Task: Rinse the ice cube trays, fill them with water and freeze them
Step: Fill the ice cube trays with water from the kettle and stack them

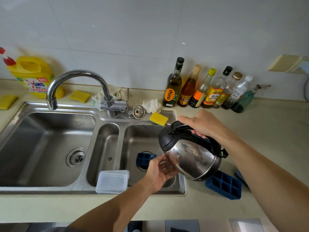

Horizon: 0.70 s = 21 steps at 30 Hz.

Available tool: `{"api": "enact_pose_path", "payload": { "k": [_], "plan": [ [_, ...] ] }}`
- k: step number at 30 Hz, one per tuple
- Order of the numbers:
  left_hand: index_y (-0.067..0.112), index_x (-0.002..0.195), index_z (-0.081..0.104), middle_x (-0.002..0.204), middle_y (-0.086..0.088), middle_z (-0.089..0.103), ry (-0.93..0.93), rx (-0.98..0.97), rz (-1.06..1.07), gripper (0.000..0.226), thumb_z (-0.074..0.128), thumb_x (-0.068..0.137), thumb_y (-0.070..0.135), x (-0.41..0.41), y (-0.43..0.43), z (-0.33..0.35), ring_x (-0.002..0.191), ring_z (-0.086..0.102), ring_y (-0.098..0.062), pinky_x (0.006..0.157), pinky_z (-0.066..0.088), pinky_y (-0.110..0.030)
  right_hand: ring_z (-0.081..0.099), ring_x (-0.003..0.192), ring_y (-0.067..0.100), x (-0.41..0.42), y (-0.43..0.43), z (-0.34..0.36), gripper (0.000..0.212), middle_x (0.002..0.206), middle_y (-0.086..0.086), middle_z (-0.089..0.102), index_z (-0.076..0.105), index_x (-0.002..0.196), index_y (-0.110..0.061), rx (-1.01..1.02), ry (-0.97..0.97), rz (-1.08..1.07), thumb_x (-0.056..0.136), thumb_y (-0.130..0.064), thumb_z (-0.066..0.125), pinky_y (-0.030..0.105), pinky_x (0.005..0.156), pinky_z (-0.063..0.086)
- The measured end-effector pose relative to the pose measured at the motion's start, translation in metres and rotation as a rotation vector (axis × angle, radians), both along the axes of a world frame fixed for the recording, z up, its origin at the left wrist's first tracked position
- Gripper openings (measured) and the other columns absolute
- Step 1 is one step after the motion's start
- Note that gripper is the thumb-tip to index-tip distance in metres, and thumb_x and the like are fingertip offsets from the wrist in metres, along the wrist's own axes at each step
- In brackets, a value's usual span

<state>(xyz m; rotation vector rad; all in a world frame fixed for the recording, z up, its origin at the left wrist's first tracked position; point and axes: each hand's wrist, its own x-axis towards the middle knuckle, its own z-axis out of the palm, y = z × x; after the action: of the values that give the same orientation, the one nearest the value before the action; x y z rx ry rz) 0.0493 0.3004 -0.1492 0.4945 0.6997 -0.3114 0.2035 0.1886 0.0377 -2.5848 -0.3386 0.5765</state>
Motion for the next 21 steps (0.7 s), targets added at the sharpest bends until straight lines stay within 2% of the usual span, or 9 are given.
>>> {"api": "enact_pose_path", "payload": {
  "k": [6,11,17,21],
  "plan": [
    [-0.002,0.122,0.063,0.119,-0.026,0.07,0.011,-0.006,0.045,0.035,0.051,0.103,0.025,-0.002,0.008,0.002,0.11,0.069,-0.042,0.09,0.059,-0.053,0.053,0.035,0.009,-0.001,0.011,-0.002,0.074,0.052,-0.001,0.068,0.062,0.052,-0.009,0.006,0.0,0.018,0.082,-0.076,0.058,0.026,0.049,0.046],
    [0.0,0.116,0.064,0.116,-0.026,0.071,0.023,-0.012,0.058,0.032,0.051,0.102,0.026,-0.005,0.012,0.001,0.104,0.071,-0.041,0.083,0.06,-0.05,0.052,0.033,0.006,-0.003,0.017,-0.004,0.072,0.047,-0.003,0.065,0.063,0.053,-0.009,-0.004,-0.008,0.032,0.084,-0.074,0.059,0.024,0.048,0.043],
    [-0.001,0.12,0.063,0.117,-0.026,0.071,0.008,-0.03,0.057,0.035,0.05,0.103,0.027,-0.007,0.015,0.0,0.105,0.072,-0.04,0.081,0.06,-0.048,0.053,0.034,0.008,-0.003,0.022,-0.005,0.073,0.05,-0.002,0.067,0.063,0.053,-0.009,-0.016,-0.016,0.034,0.082,-0.076,0.058,0.025,0.048,0.044],
    [0.001,0.108,0.066,0.116,-0.027,0.071,0.003,-0.031,0.05,0.031,0.051,0.103,0.027,-0.008,0.018,0.002,0.102,0.072,-0.04,0.08,0.06,-0.047,0.052,0.033,0.007,-0.003,0.024,-0.005,0.072,0.048,-0.003,0.066,0.062,0.053,-0.009,-0.025,-0.013,0.034,0.083,-0.074,0.059,0.024,0.048,0.043]
  ]
}}
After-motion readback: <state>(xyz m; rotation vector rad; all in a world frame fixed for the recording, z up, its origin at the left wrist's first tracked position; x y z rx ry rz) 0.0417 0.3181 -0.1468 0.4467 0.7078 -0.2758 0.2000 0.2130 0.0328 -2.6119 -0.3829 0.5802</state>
